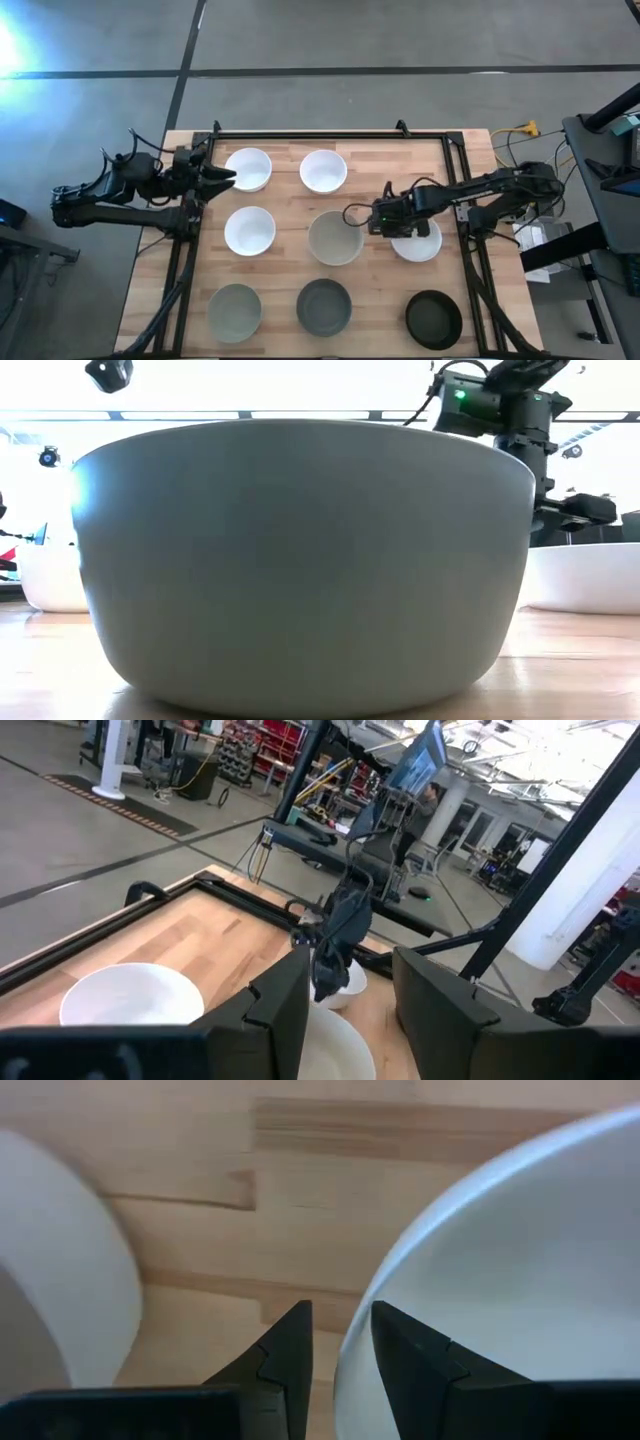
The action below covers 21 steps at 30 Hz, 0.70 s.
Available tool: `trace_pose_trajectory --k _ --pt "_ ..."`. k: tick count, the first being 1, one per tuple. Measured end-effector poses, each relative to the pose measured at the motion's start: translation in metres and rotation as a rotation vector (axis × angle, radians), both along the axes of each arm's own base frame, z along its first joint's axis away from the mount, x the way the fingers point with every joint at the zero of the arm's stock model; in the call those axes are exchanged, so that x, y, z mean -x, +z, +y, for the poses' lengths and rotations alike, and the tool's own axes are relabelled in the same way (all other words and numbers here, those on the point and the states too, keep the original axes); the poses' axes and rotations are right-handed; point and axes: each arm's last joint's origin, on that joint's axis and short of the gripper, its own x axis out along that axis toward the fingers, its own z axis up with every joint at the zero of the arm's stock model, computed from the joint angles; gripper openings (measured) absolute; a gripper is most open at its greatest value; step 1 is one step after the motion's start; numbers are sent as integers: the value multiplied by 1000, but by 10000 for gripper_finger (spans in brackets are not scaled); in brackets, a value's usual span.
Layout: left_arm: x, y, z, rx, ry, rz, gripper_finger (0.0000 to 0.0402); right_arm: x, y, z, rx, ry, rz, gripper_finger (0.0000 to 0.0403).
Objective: Nest bowls inside each other
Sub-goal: Stack the white bowl on top of the light gray bowl
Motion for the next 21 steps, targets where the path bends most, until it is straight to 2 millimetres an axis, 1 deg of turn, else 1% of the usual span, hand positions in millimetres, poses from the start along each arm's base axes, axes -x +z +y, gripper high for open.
trace_pose_trajectory --k 2,5,8,12,15,18,21 --pt "2 1 0 0 0 -9 130 -8 5 0 13 55 -28 85" --pt "4 1 0 -1 0 -18 130 -18 13 1 30 122 -56 53" --pt "5 2 0 -1 0 -22 130 -24 18 1 42 188 -19 18" --pt "6 2 0 -2 0 -22 130 -28 22 1 49 264 67 12" --pt "5 2 0 -1 -1 -21 130 -32 28 1 55 309 100 10" --pt "5 2 0 -1 -3 -22 130 -39 42 0 87 345 88 9" --pt "6 2 0 5 -4 -24 130 -45 65 -2 170 366 35 9"
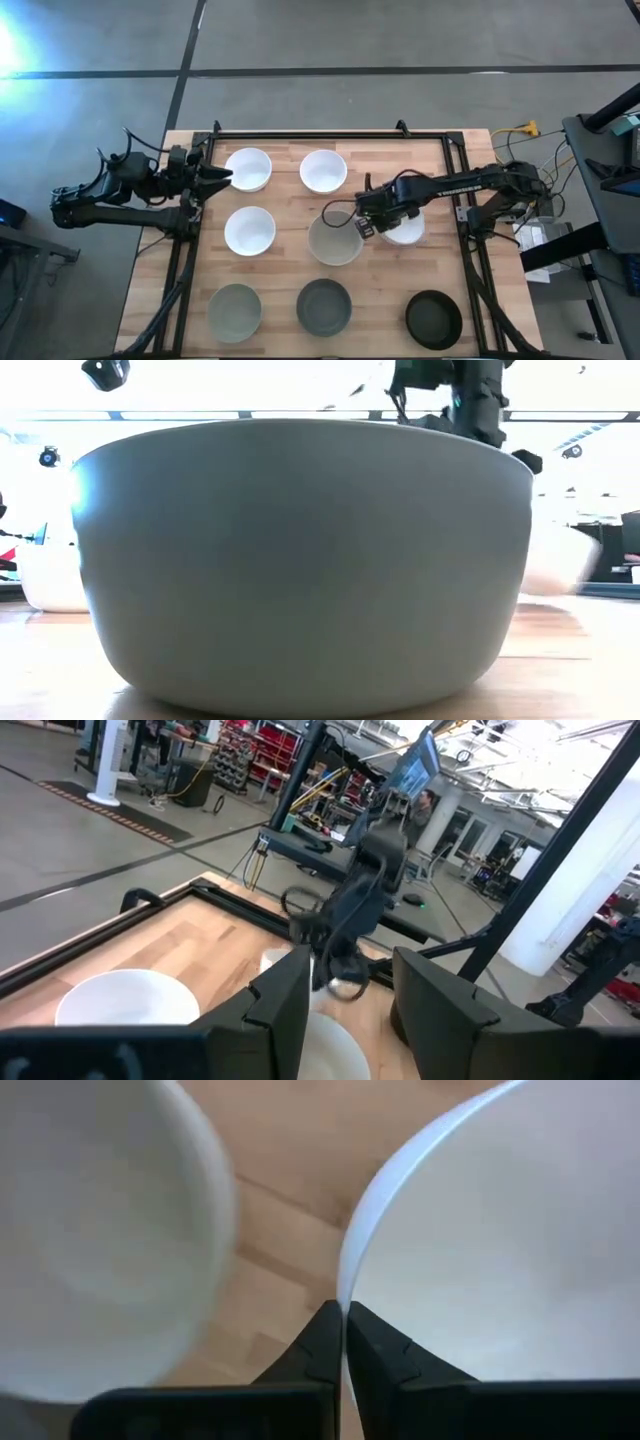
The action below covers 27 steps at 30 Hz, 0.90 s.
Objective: Nest bowls inside each other
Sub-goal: Stack the white bowl on top of the light gray bowl
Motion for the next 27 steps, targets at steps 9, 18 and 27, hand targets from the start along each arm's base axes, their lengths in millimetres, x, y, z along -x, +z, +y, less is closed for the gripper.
trace_pose_trajectory --k 9,18,27 --pt "-2 -1 0 23 2 5 130 -20 80 -2 231 163 -250 9" --pt "-4 -1 0 23 3 14 130 -63 107 17 305 308 -346 9" --pt "3 1 0 19 2 -16 130 -128 80 57 130 471 -234 8"
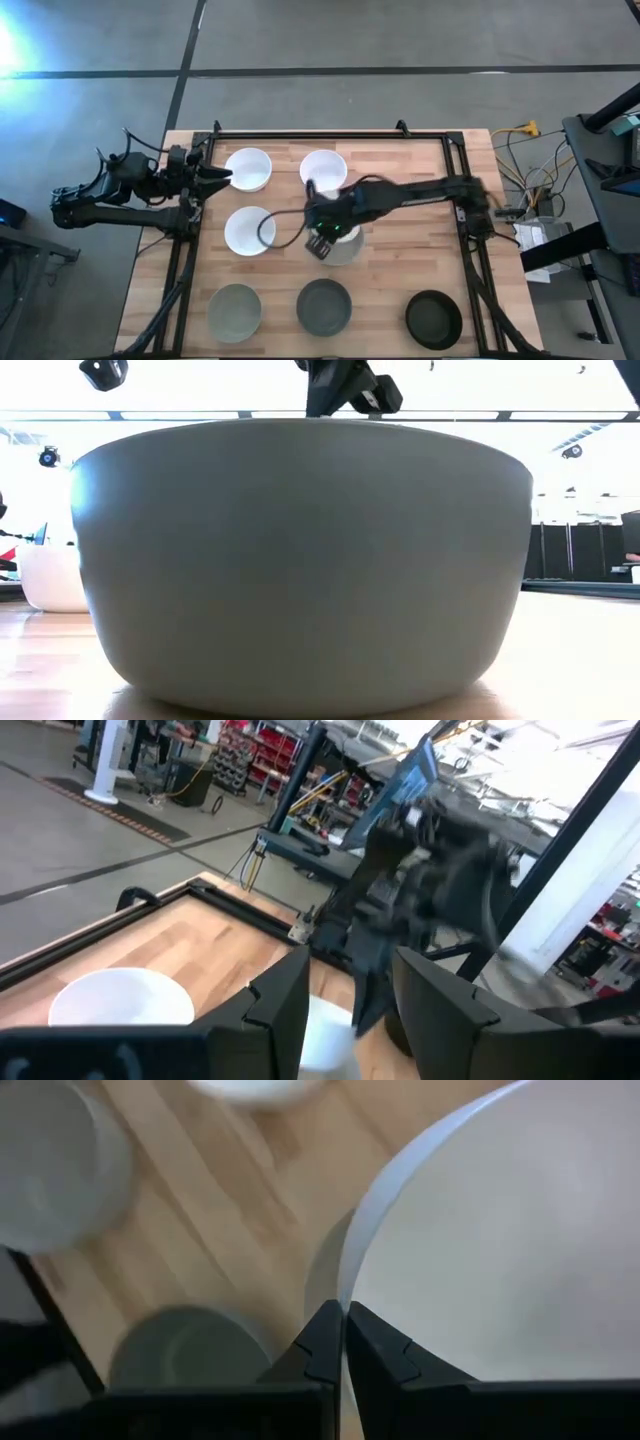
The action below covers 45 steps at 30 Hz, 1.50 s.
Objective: Nest bowls inside each other
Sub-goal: Stack the white bowl on top of the light gray bowl
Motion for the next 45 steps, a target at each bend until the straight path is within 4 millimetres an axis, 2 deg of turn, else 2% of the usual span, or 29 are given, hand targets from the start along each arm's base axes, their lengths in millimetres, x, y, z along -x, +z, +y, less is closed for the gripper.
trace_pose_trajectory --k 5,11,17,38,41,45 --pt "13 3 -1 -3 0 -51 130 -14 -10 8 16 26 161 8" --pt "26 6 -1 -6 -1 -105 130 -24 -20 12 -65 46 141 8" --pt "35 7 -2 -8 -1 -135 130 -23 -23 16 -66 44 163 8" --pt "35 7 -2 -8 -1 -133 130 -25 -55 23 -55 62 228 9" --pt "35 7 -2 -8 -1 -132 130 -25 -55 23 -85 71 222 19" --pt "35 7 -2 -8 -1 -132 130 -27 -52 24 -111 79 203 53"
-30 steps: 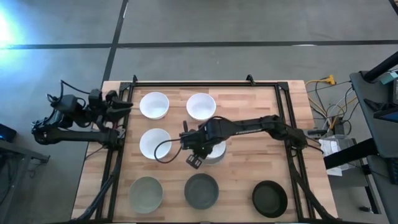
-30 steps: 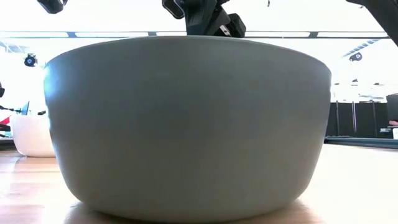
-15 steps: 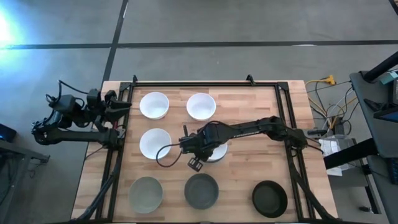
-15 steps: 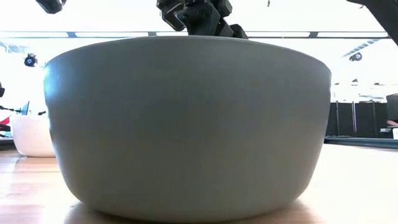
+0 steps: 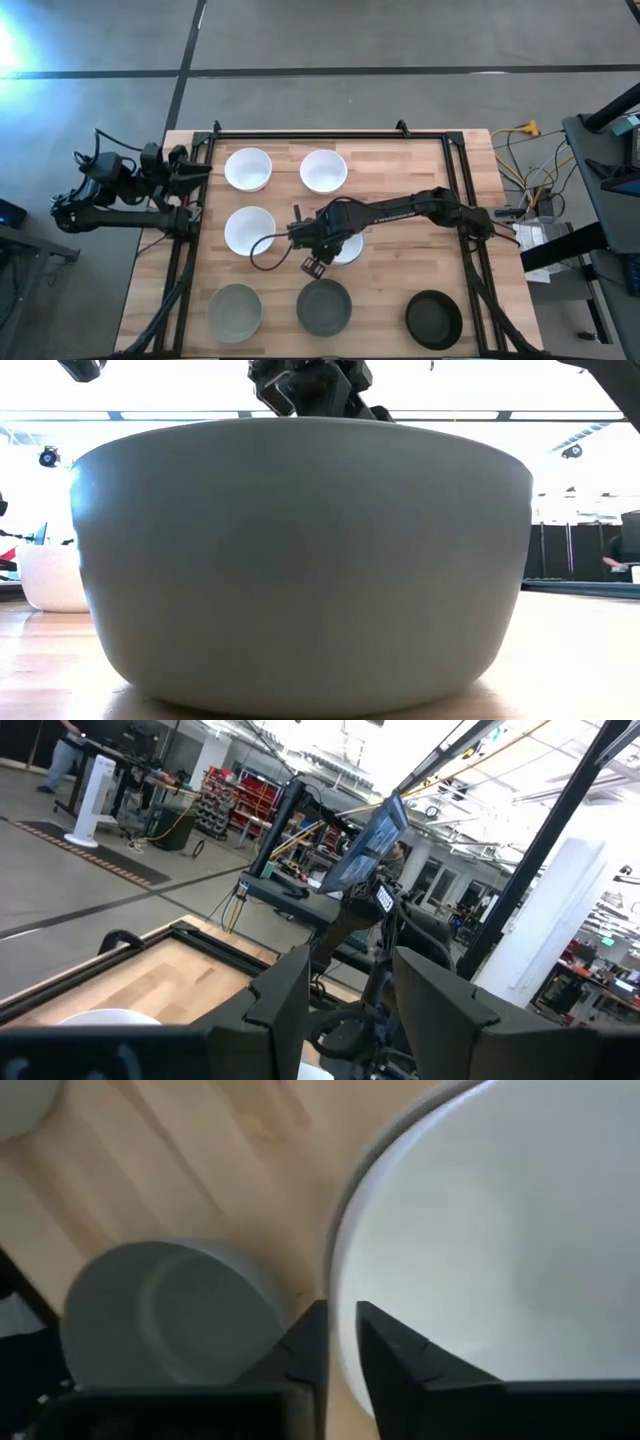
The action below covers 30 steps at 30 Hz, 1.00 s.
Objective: Nest bowls inside each other
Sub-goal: Stack the white bowl on top of the light gray bowl
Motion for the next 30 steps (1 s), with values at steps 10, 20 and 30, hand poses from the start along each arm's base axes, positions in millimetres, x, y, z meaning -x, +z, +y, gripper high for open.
trace_pose_trajectory --k 10,20,30 --pt "0 0 0 1 -2 0 130 -10 20 2 -26 -18 -148 101" --pt "-1 0 0 2 -2 3 130 -16 -6 -3 -16 -48 -78 12" --pt "-1 0 0 1 -3 3 130 -20 -14 -4 -18 -65 -64 9"
